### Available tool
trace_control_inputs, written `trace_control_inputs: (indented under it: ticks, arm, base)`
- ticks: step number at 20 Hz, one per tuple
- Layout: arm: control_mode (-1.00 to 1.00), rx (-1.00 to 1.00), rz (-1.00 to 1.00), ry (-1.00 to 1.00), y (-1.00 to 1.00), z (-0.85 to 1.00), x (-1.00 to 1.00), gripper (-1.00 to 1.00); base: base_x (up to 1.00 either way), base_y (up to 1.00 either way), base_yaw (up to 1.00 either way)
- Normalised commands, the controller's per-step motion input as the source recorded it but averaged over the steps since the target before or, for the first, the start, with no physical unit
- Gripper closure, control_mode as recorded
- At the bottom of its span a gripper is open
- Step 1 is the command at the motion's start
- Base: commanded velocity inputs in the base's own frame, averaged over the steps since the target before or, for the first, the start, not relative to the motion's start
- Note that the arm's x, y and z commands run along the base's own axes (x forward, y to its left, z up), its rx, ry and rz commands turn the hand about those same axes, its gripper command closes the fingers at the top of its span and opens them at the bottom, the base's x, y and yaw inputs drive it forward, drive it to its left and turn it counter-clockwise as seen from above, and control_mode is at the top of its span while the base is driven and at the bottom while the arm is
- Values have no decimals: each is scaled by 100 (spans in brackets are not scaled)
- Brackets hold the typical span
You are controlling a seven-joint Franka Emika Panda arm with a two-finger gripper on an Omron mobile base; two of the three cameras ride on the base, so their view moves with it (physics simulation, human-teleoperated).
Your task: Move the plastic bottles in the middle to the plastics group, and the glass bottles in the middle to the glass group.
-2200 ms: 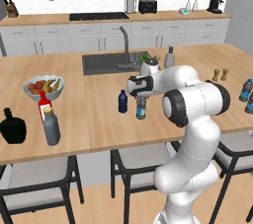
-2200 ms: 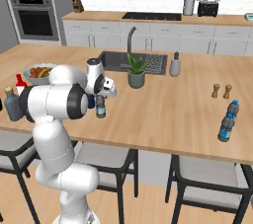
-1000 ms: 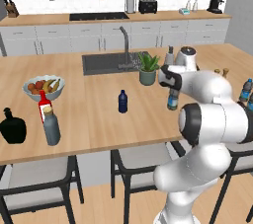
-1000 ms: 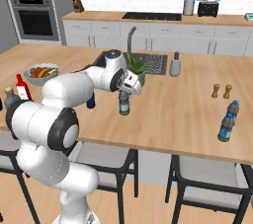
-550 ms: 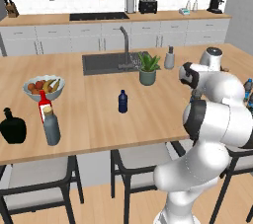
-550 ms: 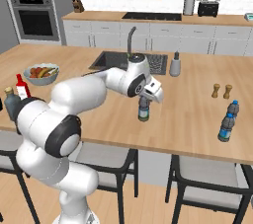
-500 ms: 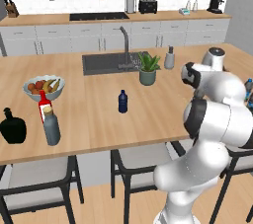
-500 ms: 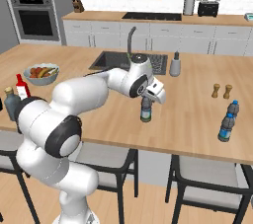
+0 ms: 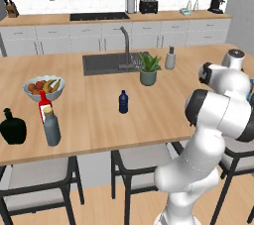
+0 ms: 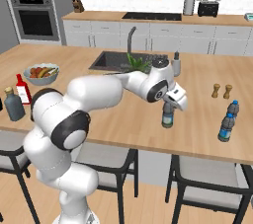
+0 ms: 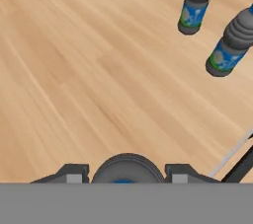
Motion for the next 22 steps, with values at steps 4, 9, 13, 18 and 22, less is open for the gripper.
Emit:
trace_control_inputs:
  ticks: [4, 9, 13, 18, 22]
  arm:
    - [-100, 0, -14, 0, -64, 0, 0, 100]
    - [-100, 0, -15, 0, -48, 0, 0, 100]
    - [-100, 0, -12, 0, -41, 0, 0, 100]
    - [-100, 1, -8, 0, -39, 0, 5, 100]
    - [-100, 3, -5, 0, -38, -1, 2, 100]
  base:
    - [0, 0, 0]
    - [0, 0, 0]
    - [0, 0, 0]
    - [0, 0, 0]
    - [0, 0, 0]
